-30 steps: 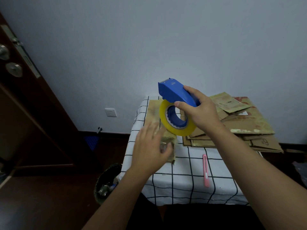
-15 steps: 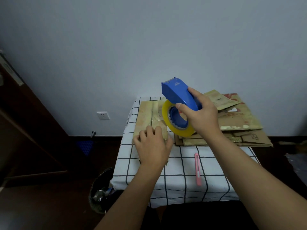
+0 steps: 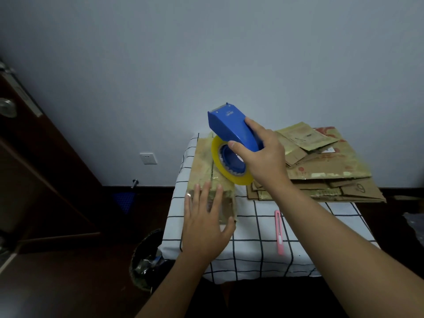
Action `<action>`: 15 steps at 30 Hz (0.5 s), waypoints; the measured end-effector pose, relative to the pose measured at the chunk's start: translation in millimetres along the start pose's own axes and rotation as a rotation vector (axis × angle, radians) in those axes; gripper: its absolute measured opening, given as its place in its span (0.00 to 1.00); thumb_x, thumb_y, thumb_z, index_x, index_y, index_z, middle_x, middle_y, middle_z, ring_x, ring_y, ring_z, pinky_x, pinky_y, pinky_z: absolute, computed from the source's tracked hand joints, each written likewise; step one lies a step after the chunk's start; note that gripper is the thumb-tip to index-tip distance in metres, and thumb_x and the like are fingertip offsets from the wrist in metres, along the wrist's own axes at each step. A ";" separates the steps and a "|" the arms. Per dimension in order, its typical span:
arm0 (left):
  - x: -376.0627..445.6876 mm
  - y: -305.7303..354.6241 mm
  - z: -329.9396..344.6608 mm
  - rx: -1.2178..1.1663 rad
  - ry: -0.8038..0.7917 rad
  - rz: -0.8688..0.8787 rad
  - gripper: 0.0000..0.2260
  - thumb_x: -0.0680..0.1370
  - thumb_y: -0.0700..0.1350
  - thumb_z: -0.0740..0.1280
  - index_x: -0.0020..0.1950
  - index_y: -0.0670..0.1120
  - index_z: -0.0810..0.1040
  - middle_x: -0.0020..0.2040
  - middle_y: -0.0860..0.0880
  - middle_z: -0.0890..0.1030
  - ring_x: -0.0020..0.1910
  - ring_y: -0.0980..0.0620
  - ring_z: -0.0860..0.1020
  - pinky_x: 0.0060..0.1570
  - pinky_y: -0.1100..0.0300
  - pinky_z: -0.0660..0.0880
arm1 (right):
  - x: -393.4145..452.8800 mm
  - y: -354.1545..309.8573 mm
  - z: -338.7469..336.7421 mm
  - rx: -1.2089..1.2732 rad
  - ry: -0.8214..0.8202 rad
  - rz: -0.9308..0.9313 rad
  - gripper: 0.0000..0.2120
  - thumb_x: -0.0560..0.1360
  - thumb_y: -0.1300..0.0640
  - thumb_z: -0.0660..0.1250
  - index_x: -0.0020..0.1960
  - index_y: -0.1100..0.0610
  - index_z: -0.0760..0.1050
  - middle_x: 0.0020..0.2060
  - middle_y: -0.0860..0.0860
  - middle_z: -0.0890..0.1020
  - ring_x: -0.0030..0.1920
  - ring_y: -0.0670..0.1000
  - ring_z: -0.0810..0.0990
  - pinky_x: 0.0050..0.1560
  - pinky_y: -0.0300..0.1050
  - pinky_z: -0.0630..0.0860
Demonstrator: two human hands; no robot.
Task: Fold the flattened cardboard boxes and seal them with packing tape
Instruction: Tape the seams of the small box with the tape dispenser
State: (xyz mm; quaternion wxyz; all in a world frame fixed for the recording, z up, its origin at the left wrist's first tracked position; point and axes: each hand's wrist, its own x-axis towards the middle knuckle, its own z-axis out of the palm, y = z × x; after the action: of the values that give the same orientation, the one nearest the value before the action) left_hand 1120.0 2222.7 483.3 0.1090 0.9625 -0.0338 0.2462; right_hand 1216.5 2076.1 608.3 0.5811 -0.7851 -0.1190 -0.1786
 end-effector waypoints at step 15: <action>25.0 -50.3 -30.5 -0.769 -0.061 -0.549 0.15 0.77 0.48 0.70 0.64 0.51 0.75 0.52 0.57 0.80 0.48 0.63 0.79 0.42 0.74 0.73 | 4.7 -9.9 4.9 -0.158 -0.087 -0.029 0.30 0.72 0.44 0.74 0.71 0.42 0.69 0.56 0.49 0.75 0.56 0.49 0.75 0.58 0.49 0.76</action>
State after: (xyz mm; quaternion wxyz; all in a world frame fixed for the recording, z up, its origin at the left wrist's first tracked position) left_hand 1133.7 2278.3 511.6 0.5173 0.8326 0.1300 0.1494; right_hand 1217.6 2083.6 617.5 0.5090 -0.8336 -0.1411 -0.1615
